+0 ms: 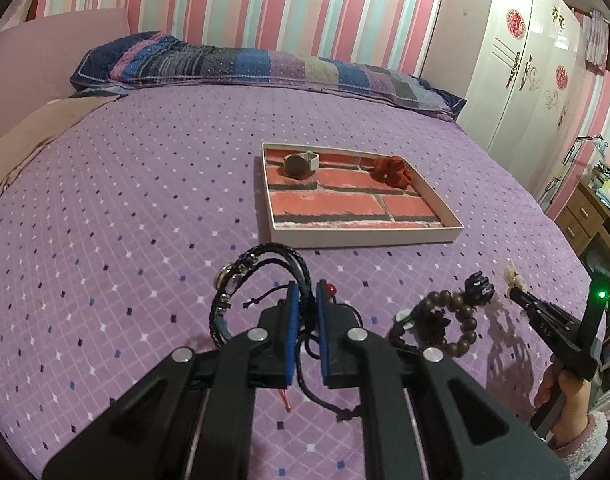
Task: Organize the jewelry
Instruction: 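Carry the cream scrunchie with the right tool while the left tool carries the bracelet into the tray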
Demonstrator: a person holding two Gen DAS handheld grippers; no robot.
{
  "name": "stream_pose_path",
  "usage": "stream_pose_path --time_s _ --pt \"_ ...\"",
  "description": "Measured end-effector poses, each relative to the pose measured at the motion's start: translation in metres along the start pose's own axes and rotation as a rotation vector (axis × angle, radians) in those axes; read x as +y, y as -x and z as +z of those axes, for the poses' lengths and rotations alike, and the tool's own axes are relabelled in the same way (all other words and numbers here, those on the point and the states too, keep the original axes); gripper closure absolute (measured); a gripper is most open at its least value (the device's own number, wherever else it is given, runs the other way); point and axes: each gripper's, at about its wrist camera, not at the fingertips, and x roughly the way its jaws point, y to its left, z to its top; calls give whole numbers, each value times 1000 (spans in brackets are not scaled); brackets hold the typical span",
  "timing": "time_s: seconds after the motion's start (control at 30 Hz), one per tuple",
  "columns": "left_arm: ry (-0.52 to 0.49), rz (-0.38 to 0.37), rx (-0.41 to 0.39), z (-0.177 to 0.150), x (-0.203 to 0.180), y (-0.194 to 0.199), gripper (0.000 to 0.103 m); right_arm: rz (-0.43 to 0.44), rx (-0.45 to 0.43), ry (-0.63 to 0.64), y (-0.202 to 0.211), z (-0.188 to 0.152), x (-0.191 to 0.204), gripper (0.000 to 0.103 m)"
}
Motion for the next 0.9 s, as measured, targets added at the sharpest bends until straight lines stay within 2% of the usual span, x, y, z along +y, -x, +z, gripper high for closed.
stream_pose_path --time_s 0.27,0.57,0.9 --pt "-30 13 -2 18 -5 -18 94 12 -35 32 -7 32 12 94" --pt "-59 20 -37 62 -11 -50 94 41 -68 74 -40 86 30 94" --pt "-53 32 -10 119 -21 -129 94 58 -29 110 -111 151 50 94"
